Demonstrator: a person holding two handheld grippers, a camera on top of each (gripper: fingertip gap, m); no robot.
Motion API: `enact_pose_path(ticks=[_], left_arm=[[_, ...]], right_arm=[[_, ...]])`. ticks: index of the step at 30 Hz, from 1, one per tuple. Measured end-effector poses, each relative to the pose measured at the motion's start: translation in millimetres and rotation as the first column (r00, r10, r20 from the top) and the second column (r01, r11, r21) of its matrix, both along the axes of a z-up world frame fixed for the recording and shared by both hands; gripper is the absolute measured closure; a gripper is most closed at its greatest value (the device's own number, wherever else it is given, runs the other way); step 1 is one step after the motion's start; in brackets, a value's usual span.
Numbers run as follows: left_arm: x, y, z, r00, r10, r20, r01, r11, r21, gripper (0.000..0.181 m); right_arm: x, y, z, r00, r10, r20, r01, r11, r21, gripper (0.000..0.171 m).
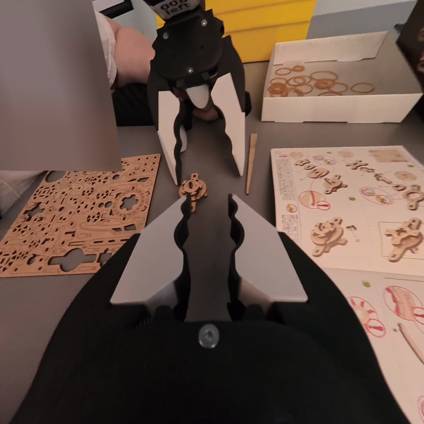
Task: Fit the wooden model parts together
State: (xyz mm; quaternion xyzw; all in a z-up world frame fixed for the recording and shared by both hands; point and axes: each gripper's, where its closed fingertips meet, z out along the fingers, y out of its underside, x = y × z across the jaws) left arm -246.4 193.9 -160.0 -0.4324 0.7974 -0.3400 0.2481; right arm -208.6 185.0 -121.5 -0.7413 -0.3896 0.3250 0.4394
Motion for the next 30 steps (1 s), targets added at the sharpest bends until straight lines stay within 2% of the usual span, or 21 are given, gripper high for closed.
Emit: enact_pose_path(ticks=[3,6,8,10,12,13,17,20,23,26,30], left_arm=[[1,1,1,1.000,0.002,0.012,-0.002,1.000,0.014,0.108],[1,1,2,0.999,-0.004,0.034,0.003,0.999,0.036,0.107],[2,0,3,0.999,-0.013,0.052,0.010,0.998,0.054,0.107],[2,0,4,0.997,-0.024,0.068,0.019,0.997,0.070,0.108],[3,-1,4,0.996,-0.033,0.078,0.026,0.996,0.082,0.109],[2,-2,4,0.996,-0.038,0.081,0.031,0.996,0.085,0.111],[2,-3,4,0.996,-0.047,0.079,0.041,0.996,0.084,0.113],[2,-3,4,0.996,-0.047,0.078,0.041,0.996,0.083,0.113],[2,-3,4,0.996,-0.048,0.076,0.042,0.996,0.082,0.113],[2,-3,4,0.996,-0.049,0.074,0.043,0.996,0.080,0.113],[1,-3,3,0.996,-0.052,0.070,0.047,0.996,0.076,0.117]], right_arm=[[10,10,9,0.997,-0.081,0.002,0.080,0.994,0.067,0.139],[32,26,34,0.973,-0.232,-0.016,0.230,0.947,0.226,0.139],[57,35,61,0.931,-0.354,-0.087,0.361,0.861,0.360,0.139],[87,39,90,0.863,-0.459,-0.211,0.502,0.733,0.459,0.139],[117,42,102,0.782,-0.545,-0.304,0.621,0.631,0.466,0.141],[129,44,101,0.747,-0.582,-0.322,0.662,0.609,0.437,0.141],[141,48,97,0.709,-0.599,-0.372,0.705,0.608,0.364,0.141],[142,50,90,0.711,-0.628,-0.318,0.702,0.601,0.383,0.141],[123,51,80,0.775,-0.581,-0.248,0.629,0.674,0.387,0.146],[88,45,67,0.878,-0.448,-0.168,0.477,0.804,0.355,0.154],[66,40,42,0.924,-0.382,0.016,0.351,0.865,0.359,0.160]])
